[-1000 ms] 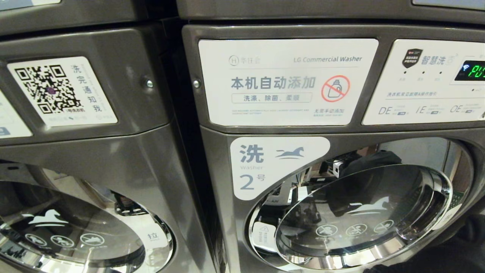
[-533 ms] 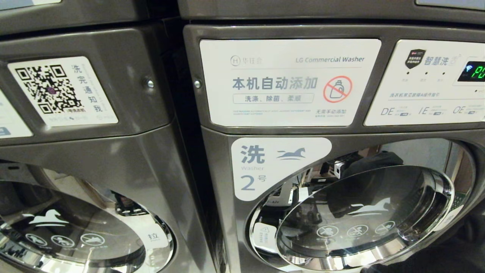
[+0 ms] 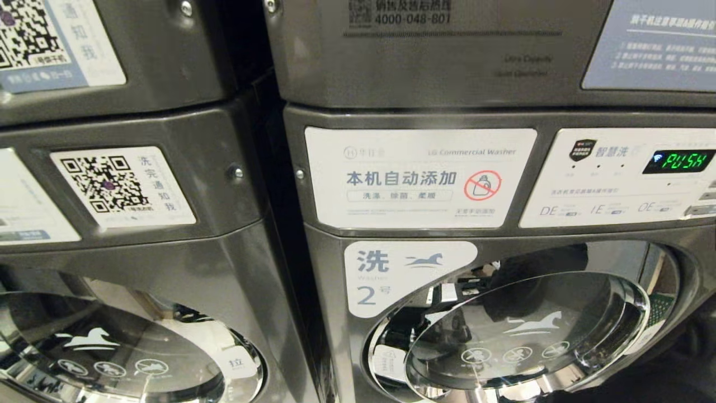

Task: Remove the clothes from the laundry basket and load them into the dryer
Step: Put the clothes in the dryer

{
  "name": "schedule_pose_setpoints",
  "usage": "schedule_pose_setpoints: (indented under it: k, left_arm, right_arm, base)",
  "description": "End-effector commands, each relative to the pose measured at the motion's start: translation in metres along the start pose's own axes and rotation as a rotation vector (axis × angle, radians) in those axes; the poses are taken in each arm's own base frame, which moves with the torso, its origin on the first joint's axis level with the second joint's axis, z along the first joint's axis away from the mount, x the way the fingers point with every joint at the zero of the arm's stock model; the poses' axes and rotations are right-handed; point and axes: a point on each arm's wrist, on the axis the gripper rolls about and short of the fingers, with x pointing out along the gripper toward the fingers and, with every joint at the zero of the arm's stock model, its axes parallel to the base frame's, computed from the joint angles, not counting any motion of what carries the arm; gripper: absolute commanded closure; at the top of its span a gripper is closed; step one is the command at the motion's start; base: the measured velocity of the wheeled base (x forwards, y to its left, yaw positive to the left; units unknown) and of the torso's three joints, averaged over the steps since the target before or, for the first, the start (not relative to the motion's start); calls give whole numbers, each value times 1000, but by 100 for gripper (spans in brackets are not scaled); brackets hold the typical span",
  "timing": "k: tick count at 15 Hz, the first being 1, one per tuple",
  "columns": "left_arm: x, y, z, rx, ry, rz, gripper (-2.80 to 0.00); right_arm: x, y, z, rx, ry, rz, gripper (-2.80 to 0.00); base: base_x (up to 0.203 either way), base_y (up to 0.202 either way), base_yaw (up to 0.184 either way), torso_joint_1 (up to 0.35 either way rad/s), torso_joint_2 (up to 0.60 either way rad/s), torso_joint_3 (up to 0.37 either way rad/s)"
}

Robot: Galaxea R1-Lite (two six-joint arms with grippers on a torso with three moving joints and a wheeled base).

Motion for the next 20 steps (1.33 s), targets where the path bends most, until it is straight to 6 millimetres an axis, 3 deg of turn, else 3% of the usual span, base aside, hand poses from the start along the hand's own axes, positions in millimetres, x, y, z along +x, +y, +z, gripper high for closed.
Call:
schedule_pose_setpoints:
  k: [1,20]
  left_arm:
    - [0,0,0,0,1,1,0]
    - [0,0,0,0,1,1,0]
  right_arm:
    - [0,0,0,0,3,0,0]
    - [0,0,-1,3,12,-1,0]
  base:
    - [0,0,0,140,-459,-308]
    - [0,0,0,209,-516,-308]
